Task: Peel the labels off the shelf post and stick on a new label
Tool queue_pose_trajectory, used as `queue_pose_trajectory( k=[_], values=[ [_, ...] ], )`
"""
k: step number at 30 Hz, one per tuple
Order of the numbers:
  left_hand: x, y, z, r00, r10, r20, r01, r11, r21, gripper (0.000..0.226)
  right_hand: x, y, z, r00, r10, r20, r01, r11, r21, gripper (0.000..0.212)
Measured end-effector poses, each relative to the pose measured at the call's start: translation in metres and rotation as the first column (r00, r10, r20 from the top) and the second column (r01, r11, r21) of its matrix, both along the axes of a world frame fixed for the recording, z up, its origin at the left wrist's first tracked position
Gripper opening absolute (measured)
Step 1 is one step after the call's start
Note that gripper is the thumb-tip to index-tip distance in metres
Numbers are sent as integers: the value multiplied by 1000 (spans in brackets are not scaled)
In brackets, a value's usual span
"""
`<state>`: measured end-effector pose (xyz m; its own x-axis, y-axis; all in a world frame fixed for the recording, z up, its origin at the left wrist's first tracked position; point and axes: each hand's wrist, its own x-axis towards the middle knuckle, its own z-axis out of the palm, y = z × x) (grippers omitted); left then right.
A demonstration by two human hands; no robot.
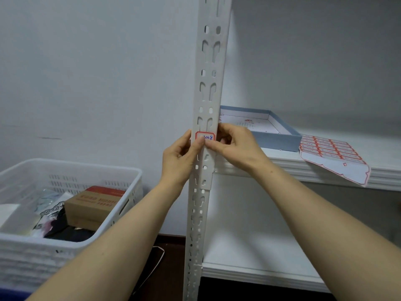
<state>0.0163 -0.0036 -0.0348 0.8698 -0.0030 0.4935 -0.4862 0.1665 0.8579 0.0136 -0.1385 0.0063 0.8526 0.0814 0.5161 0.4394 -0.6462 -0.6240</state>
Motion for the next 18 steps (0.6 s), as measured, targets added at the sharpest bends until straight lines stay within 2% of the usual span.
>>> queue_pose_trajectory(
  k=[3,5,8,11,18],
  values=[
    [2,-2,2,1000,6,-22,-7,999,-52,22,1,-3,1,1000,3,-16,-1,996,87,26],
    [3,-4,3,999,46,-27,-48,996,-74,28,2,1,-1,998,-54,37,51,997,56,32],
    [4,-6,4,998,51,-23,-53,994,-97,22,1,6,-2,990,-118,82,119,993,-1,28],
    [2,-5,2,998,44,-42,-48,992,-120,12,-3,3,-1,997,-70,44,69,997,21,27],
    [9,1,-4,999,-8,-31,5,995,-104,15,-8,0,2,1000,8,-21,-8,999,-37,27]
  ],
)
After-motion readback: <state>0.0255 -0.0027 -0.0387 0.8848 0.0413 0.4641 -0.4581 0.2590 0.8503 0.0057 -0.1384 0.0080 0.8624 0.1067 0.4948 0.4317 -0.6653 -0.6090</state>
